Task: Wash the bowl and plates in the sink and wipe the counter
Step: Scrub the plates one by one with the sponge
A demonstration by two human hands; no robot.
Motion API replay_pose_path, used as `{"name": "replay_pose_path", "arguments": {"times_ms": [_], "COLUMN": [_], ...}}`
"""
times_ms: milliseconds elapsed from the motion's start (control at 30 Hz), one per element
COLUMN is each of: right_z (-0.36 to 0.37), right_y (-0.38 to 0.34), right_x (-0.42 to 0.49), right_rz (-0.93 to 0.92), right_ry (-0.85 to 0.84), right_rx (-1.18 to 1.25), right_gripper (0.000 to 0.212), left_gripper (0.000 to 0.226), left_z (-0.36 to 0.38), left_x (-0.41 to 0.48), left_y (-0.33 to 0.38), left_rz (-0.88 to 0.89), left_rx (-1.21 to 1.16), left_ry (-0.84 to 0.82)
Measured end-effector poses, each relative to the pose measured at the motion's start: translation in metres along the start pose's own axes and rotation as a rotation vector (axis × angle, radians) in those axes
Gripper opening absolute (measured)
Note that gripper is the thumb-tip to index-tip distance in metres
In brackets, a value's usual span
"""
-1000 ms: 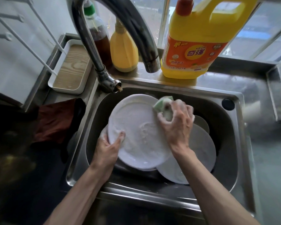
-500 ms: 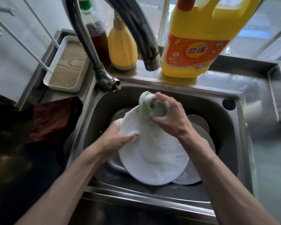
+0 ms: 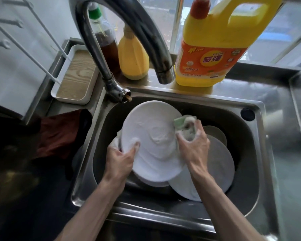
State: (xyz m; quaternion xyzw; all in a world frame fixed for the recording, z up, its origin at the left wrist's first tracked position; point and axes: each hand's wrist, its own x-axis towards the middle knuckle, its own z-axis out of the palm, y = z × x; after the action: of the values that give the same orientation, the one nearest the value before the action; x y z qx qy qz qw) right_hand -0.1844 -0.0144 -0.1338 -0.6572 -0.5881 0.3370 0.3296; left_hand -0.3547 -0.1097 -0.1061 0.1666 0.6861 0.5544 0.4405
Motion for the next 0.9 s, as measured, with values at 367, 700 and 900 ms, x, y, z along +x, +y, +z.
{"name": "replay_pose_path", "arguments": {"times_ms": [367,700,900], "right_z": [-0.005,0.002,-0.009], "right_y": [-0.022,-0.020,-0.001], "right_x": [0.020,0.001,-0.015], "right_rz": [-0.467,-0.318,-0.260], "right_ry": [-0.374,-0.007,-0.153], "right_rx": [-0.137,-0.244,-0.184], "right_gripper": [0.043,0.024,0.024], "left_gripper": [0.038,0.035,0.034], "left_z": [-0.012,-0.008,-0.015], "left_x": [0.017,-0.006,-0.005], "left_y": [0.023,-0.005,-0.017], "left_rz": [-0.269,-0.158,-0.120], "left_rx": [0.287,0.036,0.003], "left_ry": [-0.479,-0.182,-0.023]}}
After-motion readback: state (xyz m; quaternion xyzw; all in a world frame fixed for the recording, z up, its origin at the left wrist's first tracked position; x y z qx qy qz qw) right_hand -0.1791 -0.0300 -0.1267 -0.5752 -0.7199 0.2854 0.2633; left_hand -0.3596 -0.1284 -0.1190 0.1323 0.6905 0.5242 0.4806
